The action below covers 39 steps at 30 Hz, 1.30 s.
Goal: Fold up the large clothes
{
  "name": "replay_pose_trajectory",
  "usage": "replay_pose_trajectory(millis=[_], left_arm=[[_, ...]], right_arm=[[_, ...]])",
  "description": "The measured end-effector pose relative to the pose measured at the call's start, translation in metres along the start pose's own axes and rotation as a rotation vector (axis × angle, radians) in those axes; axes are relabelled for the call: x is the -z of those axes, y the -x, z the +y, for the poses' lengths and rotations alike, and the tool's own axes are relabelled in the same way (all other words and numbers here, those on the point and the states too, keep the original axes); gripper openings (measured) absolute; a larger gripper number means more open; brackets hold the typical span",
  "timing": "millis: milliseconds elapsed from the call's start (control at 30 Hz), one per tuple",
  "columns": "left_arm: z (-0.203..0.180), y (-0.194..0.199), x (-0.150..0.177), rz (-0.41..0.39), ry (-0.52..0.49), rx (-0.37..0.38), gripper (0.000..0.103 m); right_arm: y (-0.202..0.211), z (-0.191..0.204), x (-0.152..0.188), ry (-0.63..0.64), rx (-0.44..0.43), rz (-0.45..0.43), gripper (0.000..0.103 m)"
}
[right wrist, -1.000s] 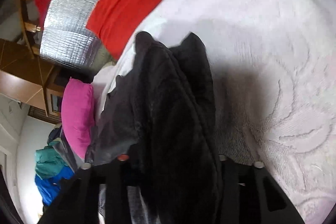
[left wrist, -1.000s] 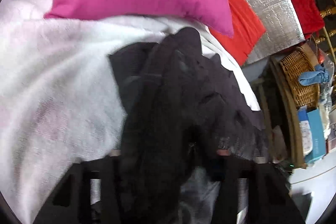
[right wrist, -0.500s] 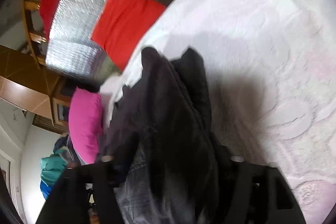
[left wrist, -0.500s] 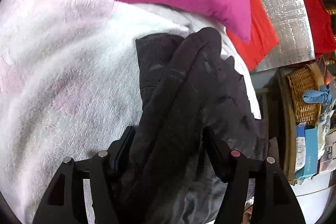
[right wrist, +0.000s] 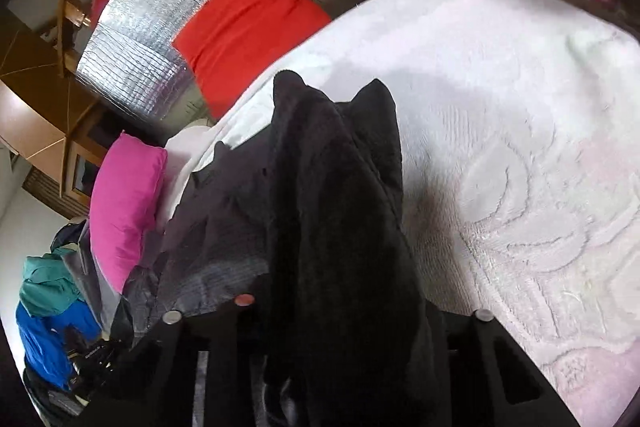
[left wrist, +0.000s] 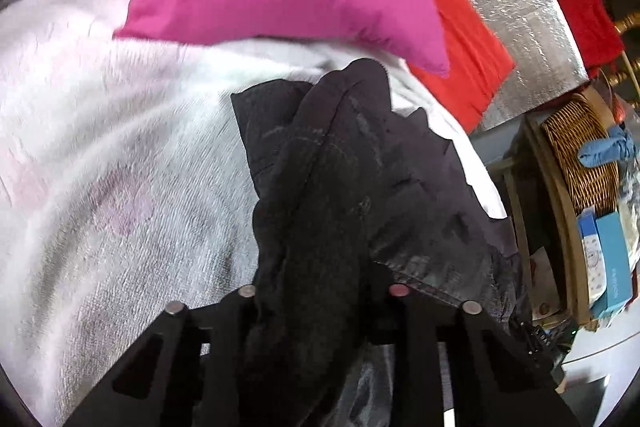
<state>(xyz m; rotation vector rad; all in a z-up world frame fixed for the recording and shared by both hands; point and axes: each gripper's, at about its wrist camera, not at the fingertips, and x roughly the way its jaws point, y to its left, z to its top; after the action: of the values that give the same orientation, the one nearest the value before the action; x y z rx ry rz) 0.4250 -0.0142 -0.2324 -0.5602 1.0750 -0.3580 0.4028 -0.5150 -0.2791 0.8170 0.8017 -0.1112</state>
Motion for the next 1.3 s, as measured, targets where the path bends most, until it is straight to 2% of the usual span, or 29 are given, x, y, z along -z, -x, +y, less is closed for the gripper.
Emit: replay_pose_trajectory(millis=[167,267,467,567,667,700,733,800,833,867,967,1100,1167,1300], left_arm=[[-0.006,0.026,0.003,-0.027,-0.021,0.046,0.024],[-0.001,0.042,0.01,-0.007,-0.025,0.039,0.024],[0.024,0.068,0.042,0.045,-0.023,0.048,0.024],[0.039,0.08,0.063,0.061,-0.033,0.026,0.024],[0.056,0.087,0.071,0.08,-0.01,0.013,0.027],[0.06,0.084,0.07,0.089,0.009,0.016,0.03],[0.064,0.081,0.069,0.104,0.025,0.013,0.037],[0.065,0.073,0.064,0.12,0.01,-0.03,0.05],[0.063,0.07,0.062,0.119,0.004,-0.058,0.062],[0.063,0.071,0.06,0.11,-0.004,-0.089,0.065],[0.057,0.076,0.054,0.082,-0.026,-0.097,0.067],[0.058,0.075,0.039,0.009,0.029,-0.086,0.073],[0.064,0.067,0.032,0.011,0.076,-0.077,0.073],[0.062,0.047,0.022,0.016,0.095,-0.066,0.07]], right_arm=[[0.032,0.015,0.005,0.013,-0.035,-0.03,0.029],[0.047,0.015,0.017,0.016,-0.028,-0.007,0.029],[0.071,-0.015,0.049,-0.08,-0.062,0.061,0.029],[0.076,-0.016,0.066,-0.085,-0.063,0.073,0.029],[0.07,-0.02,0.081,-0.109,-0.048,0.105,0.029],[0.067,-0.024,0.084,-0.121,-0.043,0.118,0.032],[0.063,-0.027,0.085,-0.138,-0.039,0.127,0.034],[0.058,-0.031,0.082,-0.169,-0.047,0.14,0.044],[0.057,-0.033,0.081,-0.185,-0.054,0.14,0.046],[0.058,-0.035,0.078,-0.205,-0.063,0.138,0.051],[0.065,-0.038,0.07,-0.23,-0.07,0.09,0.06],[0.058,-0.031,0.051,-0.16,0.028,0.032,0.07],[0.046,-0.031,0.041,-0.164,0.019,0.033,0.075],[0.018,-0.034,0.033,-0.17,0.019,0.072,0.075]])
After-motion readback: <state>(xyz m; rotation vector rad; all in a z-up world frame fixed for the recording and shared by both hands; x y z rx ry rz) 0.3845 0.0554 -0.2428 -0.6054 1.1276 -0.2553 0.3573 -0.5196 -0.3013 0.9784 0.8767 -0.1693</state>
